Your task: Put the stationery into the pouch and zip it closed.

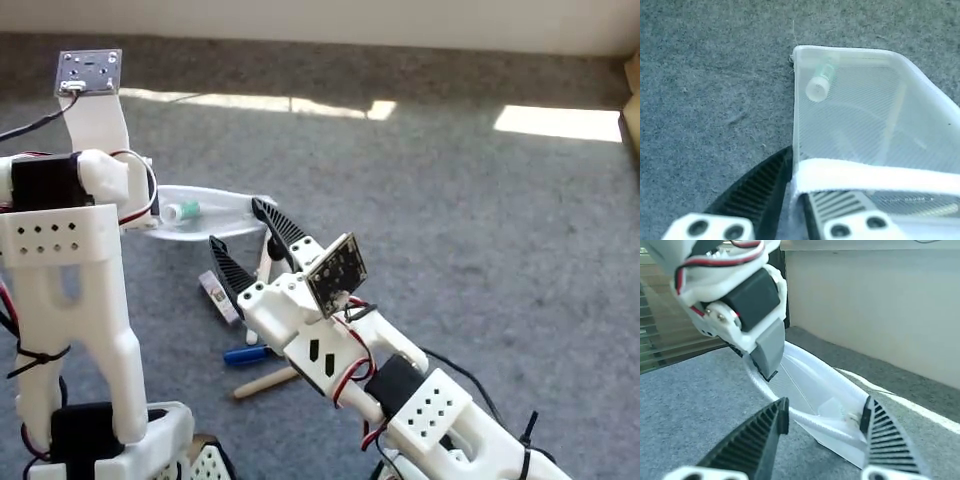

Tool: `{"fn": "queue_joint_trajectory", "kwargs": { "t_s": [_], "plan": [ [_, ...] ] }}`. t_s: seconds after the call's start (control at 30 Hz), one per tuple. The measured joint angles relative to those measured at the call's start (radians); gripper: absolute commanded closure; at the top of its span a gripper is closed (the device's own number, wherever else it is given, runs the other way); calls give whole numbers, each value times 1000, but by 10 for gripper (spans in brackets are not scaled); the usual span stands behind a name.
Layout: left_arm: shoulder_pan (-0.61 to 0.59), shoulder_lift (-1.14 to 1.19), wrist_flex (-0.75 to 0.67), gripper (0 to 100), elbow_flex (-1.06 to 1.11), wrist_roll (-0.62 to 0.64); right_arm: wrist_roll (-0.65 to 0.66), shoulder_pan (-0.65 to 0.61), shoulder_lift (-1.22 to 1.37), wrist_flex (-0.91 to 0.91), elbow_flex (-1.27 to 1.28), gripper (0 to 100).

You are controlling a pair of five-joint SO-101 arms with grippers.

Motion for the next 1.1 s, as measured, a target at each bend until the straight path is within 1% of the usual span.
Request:
{"fn": "queue_joint_trajectory", "kwargs": {
  "t_s": [0.17, 0.33, 0.47, 0.73, 0.87, 1.1],
  "plan": [
    [-58, 5, 0, 992, 0, 3, 2, 0, 0, 0, -2, 772],
    [-81, 9, 0, 992, 0, 3, -2, 49, 11, 8, -8, 772],
    [-114, 11, -8, 992, 0, 3, -2, 64, -5, 15, -6, 772],
    [-130, 11, -20, 992, 3, 3, -2, 66, -193, 199, -32, 772],
    [-137, 11, -23, 993, 3, 3, -2, 66, -206, 215, -34, 772],
    [-210, 12, -23, 993, 8, 3, -2, 95, -141, 215, -40, 772]
  ]
}}
